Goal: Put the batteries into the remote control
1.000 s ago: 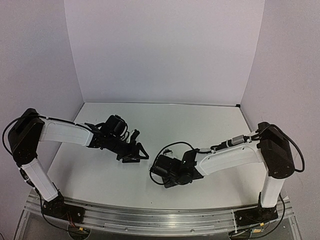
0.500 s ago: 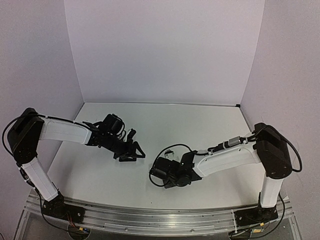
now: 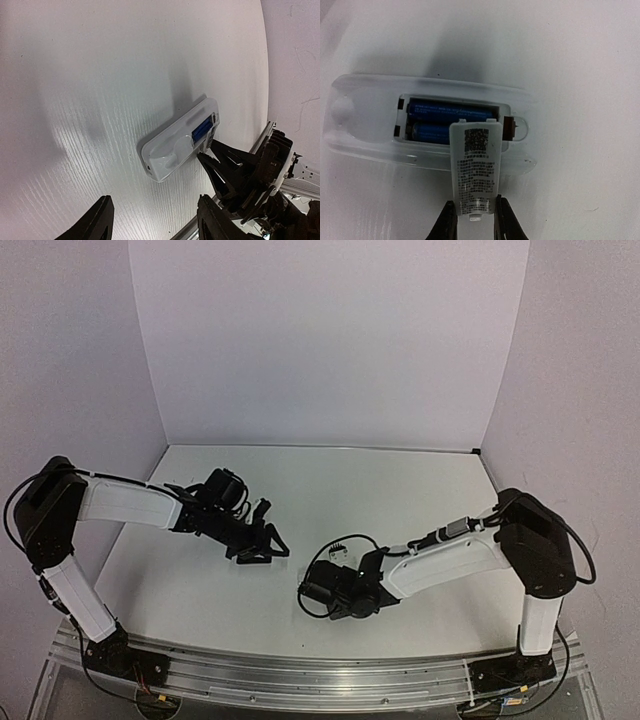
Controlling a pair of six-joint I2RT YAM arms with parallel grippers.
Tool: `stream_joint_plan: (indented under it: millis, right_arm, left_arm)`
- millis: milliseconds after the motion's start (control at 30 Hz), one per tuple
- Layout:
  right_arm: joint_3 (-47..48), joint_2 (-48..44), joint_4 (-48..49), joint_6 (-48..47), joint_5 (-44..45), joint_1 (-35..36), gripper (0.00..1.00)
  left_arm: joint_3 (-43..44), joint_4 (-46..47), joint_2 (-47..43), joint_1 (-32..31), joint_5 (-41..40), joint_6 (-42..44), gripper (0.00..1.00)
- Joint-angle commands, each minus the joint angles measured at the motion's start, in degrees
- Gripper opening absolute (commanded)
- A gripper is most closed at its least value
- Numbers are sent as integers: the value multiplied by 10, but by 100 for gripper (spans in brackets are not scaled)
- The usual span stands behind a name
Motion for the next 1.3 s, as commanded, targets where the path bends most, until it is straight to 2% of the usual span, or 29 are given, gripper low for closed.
stream_joint_plan:
  millis: [0,100,200,233,333,433,533,633,767,833,1067,1267]
  right_arm:
    - [-5,-31,14,-62,5,2,13]
    - [-3,-70,8,-161,-22,1,12]
    - [17,-116,-56,-285,-65,-17,12]
    - [28,-125,-88,-328,-100,-32,12]
    - [59,-139,-173,-484,-274,-95,13]
    - [100,-121,-257,-684,-383,-147,11]
    - [201,-67,-378,-809,-391,-186,8]
    - [303,-15,-464,-894,-400,-201,5]
    - [347,36,-500,-975,-387,-204,5]
    - [361,61,-500,-988,-371,-204,4]
    - [408,107,-489,-980,-373,-205,3]
    - [386,115,-438,-996,-368,-205,3]
  left_arm:
    - [-11,3,-27,4,3,20,58]
    - [-15,2,-36,4,6,34,58]
    - [-22,-1,-49,4,5,47,58]
    - [-27,0,-53,4,5,49,58]
    - [-42,14,-61,4,16,48,58]
    - [-61,48,-62,3,36,35,58]
    - [-68,74,-53,0,37,12,59]
    - [-60,88,-31,-12,22,-17,58]
    - [-65,148,0,-38,-6,-64,55]
    - [-76,176,12,-43,-22,-89,48]
    - [-136,297,35,-51,-32,-173,42]
    - [-150,351,54,-64,-37,-208,37]
